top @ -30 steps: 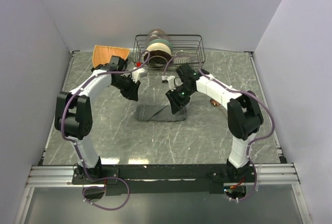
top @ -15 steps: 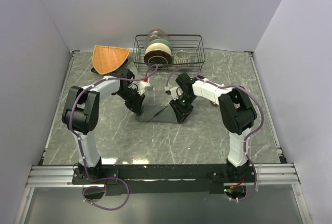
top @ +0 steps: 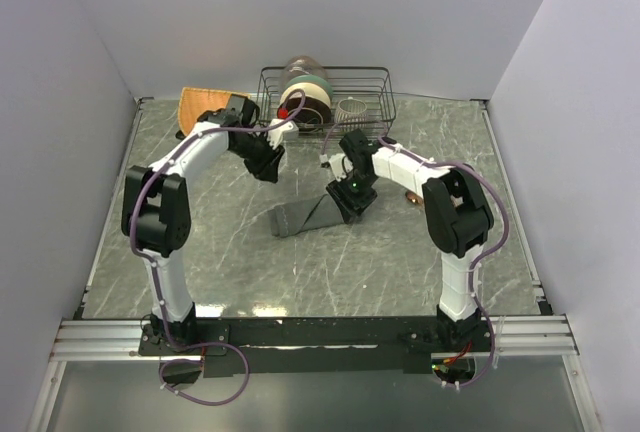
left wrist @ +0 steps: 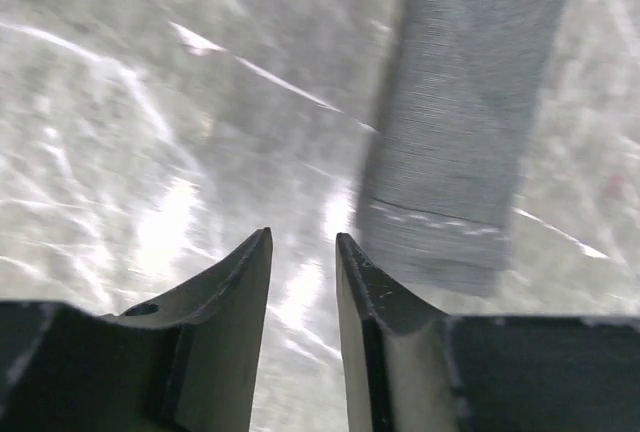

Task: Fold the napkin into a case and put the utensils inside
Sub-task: Smooth out the smaller rectangle-folded napkin at the center of the board, then rotate the smaller rectangle-folded napkin at the center of the board.

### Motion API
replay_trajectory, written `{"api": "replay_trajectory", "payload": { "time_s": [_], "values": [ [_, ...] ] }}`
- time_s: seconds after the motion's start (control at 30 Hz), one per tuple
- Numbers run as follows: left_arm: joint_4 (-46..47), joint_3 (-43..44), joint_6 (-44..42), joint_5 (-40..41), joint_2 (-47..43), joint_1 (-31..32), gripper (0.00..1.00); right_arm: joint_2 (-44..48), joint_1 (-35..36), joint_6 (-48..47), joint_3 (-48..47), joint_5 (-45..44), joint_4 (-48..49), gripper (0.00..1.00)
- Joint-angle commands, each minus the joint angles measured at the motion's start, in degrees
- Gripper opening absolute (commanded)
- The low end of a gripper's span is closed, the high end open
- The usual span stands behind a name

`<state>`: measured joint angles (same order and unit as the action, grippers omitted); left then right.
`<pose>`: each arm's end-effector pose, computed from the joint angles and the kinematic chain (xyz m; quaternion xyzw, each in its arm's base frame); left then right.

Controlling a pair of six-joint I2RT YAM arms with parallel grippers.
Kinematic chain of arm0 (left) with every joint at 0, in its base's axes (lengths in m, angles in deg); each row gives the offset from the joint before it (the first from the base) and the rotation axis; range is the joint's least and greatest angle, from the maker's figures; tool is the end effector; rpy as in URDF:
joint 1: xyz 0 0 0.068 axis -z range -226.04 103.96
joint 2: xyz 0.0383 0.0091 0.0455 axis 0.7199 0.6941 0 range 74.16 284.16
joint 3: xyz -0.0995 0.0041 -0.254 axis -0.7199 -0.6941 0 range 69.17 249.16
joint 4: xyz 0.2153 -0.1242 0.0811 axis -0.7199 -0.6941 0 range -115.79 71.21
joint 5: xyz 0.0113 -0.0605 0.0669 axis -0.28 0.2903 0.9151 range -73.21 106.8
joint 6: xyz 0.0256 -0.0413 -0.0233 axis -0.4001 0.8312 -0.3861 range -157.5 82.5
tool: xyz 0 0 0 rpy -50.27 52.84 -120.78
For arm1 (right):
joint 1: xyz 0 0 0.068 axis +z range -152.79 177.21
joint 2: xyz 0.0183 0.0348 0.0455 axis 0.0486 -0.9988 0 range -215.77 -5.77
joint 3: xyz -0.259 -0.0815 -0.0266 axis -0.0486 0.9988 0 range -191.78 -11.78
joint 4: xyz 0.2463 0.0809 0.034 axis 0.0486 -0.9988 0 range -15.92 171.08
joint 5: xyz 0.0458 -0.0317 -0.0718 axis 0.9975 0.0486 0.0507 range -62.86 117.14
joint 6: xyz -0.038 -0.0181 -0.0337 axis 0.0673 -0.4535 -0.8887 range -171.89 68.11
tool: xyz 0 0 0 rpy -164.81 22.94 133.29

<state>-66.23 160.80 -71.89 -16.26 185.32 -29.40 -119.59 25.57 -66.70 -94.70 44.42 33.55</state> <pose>0.3843 -0.1351 0.2388 0.4560 0.8233 -0.2459 0.2321 0.3375 0.1942 0.1749 -0.3759 0.9091 0.1601 0.0813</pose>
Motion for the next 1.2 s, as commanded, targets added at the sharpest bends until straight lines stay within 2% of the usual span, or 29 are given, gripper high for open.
{"api": "replay_trajectory", "payload": {
  "time_s": [0.0,0.1,0.23,0.4,0.43,0.53,0.63,0.73,0.83,0.87,0.97,1.07,1.1,1.17],
  "values": [
    [0.6,2.8,-3.2,4.3,5.4,0.3,0.35,2.9,-1.3,-2.8,-4.0,-2.8,2.1,0.66],
    [0.5,3.3,-3.7,5.2,7.4,1.4,0.32,7.2,-1.7,-1.2,-3.0,-0.9,1.6,0.74],
    [1.6,-1.0,-4.9,5.9,7.2,3.6,0.31,11.2,-3.0,2.5,1.0,0.6,0.6,0.73],
    [1.7,-8.4,-6.7,5.5,4.0,5.9,0.29,11.8,-6.4,8.1,5.3,0.7,-1.8,0.52],
    [1.1,-9.4,-7.0,5.2,2.9,7.0,0.28,11.7,-6.8,9.0,5.9,0.1,-2.0,0.44],
    [0.5,-14.5,-9.5,5.4,-0.7,11.4,0.28,10.7,-8.4,9.8,7.9,-1.5,-1.9,0.35],
    [0.0,-18.2,-11.3,3.5,-3.3,15.8,0.28,9.1,-9.0,9.6,8.6,-3.7,-1.2,0.30],
    [-0.5,-18.3,-10.1,-0.1,-4.8,17.7,0.31,7.0,-9.1,9.5,7.4,-4.1,-0.7,0.30],
    [-1.3,-16.0,-8.7,-3.0,-6.2,17.0,0.32,4.5,-9.1,9.2,5.2,-3.3,0.7,0.32],
    [-0.3,-15.7,-5.6,-4.3,-6.9,16.2,0.33,3.5,-9.1,8.9,4.3,-3.2,0.8,0.32],
    [3.9,-14.7,0.9,-6.1,-9.4,10.8,0.39,0.0,-8.8,7.8,0.6,-2.9,1.9,0.33],
    [12.1,-16.5,6.3,-2.2,-14.7,4.9,0.44,-2.5,-7.4,6.2,-2.3,-3.0,4.2,0.33],
    [17.8,-17.2,7.3,-0.6,-18.6,3.0,0.46,-3.0,-7.0,5.7,-2.8,-3.2,4.8,0.34],
    [22.6,-18.8,9.9,2.3,-22.3,1.6,0.52,-4.3,-5.9,5.5,-4.1,-2.7,6.0,0.34]
  ]
}}
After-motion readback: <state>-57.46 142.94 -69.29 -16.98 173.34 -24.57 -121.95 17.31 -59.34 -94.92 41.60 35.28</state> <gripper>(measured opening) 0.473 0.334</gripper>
